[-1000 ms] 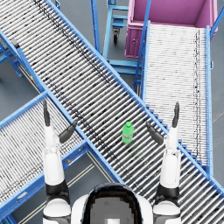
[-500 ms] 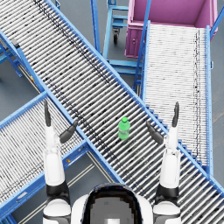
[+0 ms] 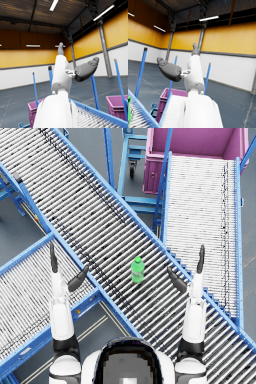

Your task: Pick up the oil and place it on the left assembly line, put the cola on the right, and keep Sprite still

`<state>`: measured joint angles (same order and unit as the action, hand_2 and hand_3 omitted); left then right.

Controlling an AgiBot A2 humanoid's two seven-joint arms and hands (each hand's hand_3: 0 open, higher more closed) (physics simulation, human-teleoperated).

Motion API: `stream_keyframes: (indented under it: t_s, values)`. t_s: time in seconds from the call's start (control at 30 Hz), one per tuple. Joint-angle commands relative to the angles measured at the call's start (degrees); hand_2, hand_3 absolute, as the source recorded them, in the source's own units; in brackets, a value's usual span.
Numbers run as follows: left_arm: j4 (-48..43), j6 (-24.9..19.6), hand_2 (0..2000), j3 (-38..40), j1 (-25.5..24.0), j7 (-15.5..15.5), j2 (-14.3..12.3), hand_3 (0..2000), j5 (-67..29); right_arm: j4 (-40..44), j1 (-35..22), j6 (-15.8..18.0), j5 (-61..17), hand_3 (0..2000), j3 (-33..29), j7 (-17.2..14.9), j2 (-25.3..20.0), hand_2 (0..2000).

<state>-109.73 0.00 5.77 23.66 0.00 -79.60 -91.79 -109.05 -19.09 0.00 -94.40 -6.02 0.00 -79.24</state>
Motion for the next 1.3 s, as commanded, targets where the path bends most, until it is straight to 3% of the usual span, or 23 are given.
stream_keyframes:
  t_s: [0.03, 0.53, 1.3]
  values:
    - [-0.25, 0.00, 0, 0.05, 0.55, 0.00, 0.07, 0, 0.00, -0.10, -0.61, 0.00, 0.00, 0, -0.09, 0.00, 0.09, 0]
    - [0.15, 0.18, 0, -0.36, -0.58, 0.19, 0.16, 0, 1.08, 0.22, 0.36, 0.18, 1.15, 0, 0.63, -0.19, 0.05, 0]
    - [6.48, 5.49, 0, -16.47, -6.77, 5.48, 9.96, 0, 32.78, 5.84, 2.41, 5.43, 35.26, 0, 16.72, -5.50, 9.61, 0]
